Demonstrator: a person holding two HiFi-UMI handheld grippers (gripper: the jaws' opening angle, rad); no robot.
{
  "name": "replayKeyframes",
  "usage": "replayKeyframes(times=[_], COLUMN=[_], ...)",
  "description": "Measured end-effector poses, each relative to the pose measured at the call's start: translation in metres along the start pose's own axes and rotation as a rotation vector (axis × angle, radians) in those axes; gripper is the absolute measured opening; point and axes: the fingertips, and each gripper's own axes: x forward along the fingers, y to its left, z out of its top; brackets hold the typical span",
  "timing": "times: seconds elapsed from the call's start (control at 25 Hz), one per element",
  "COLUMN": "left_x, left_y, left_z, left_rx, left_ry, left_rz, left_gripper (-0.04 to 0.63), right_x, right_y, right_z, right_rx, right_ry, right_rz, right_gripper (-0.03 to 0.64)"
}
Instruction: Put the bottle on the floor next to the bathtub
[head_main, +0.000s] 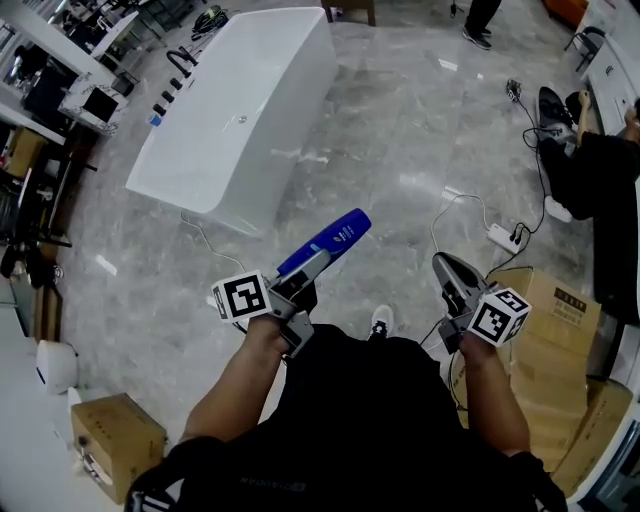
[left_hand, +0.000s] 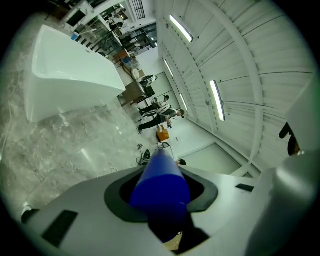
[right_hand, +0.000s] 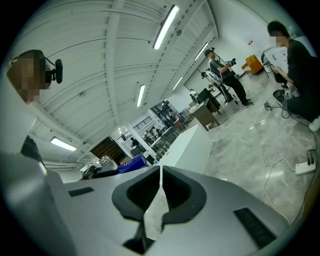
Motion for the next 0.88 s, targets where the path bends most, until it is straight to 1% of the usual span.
replayKeyframes(times=[0.16, 0.32, 0.48, 0.64, 0.88], left_x=[0.013, 0.023, 0.038, 0.062, 0.099], left_y=[0.001, 0.006, 0.012, 0.020, 0.024], left_z=[0.005, 0.018, 0.034, 0.051, 0.088], left_rx=[0.025, 0.009, 0.020, 0.015, 0.018], left_ry=[0.002, -0.012, -0.018, -0.007, 0.020], left_rz=[0.012, 0.029, 0.015, 0.006, 0.010], left_gripper=[0.160, 0.160, 0.160, 0.160, 0.160], right_x=[-0.001, 0.002, 0.008, 0.026, 0.062], right_y=[-0.014, -0.029, -0.041, -0.049, -0.062], right_z=[0.007, 0.015, 0.026, 0.034, 0.059], right_rx=[0.015, 0.028, 0.014, -0.012, -0.019], right_ry=[-0.006, -0.003, -0.005, -0.005, 0.039], right_rz=[0.002, -0.011, -0.022, 0.016, 0.014], right_gripper=[0.038, 0.038, 0.038, 0.038, 0.038])
